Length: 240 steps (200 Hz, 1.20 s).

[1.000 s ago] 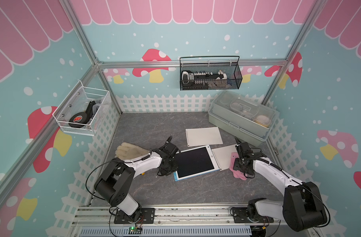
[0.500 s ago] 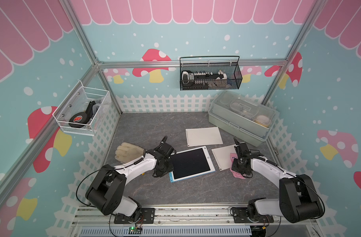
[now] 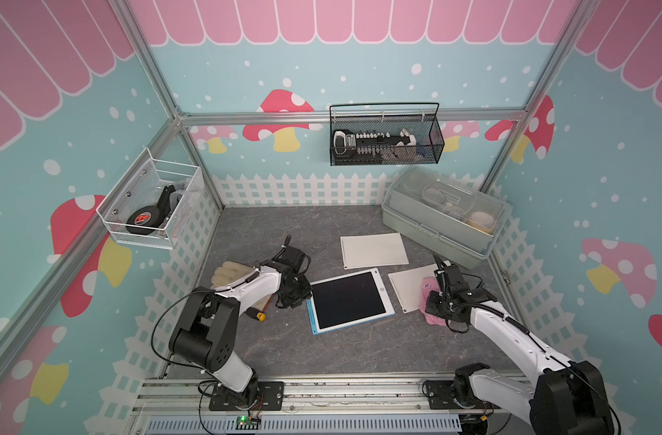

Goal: Wipe the drawing tablet
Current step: Pick up the cleaning item at the center of the board, then wipe the dirt from the drawing tablet.

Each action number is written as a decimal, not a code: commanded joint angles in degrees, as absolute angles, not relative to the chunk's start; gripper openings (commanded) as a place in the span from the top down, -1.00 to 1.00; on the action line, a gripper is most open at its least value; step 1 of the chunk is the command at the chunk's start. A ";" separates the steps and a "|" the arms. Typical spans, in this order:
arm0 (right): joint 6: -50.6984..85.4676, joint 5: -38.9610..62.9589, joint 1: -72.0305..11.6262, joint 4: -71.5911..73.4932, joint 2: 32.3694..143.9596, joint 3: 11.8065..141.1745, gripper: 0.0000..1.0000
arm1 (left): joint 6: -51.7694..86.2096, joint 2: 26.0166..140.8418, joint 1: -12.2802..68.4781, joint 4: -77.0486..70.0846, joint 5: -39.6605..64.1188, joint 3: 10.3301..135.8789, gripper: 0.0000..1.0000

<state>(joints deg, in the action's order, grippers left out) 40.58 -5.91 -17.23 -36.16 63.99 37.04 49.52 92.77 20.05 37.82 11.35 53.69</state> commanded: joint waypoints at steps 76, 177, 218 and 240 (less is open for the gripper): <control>48.46 6.41 -53.86 -6.01 99.32 61.90 1.00 | 44.14 97.34 17.46 36.05 11.90 53.66 0.48; 57.38 7.66 -59.50 -6.66 118.76 75.64 1.00 | 43.77 99.26 15.75 33.73 15.65 51.53 0.52; 58.76 5.64 -60.56 -13.39 120.38 76.24 1.00 | 43.99 99.23 15.45 33.10 16.57 51.22 0.54; 58.80 7.41 -60.75 -15.47 120.28 75.31 1.00 | 43.78 99.74 14.90 33.35 16.46 51.46 0.54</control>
<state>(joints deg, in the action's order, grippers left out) 57.41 5.48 -59.33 -7.57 117.38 76.38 44.34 96.49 15.33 34.17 16.80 53.30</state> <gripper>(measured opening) 0.058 0.229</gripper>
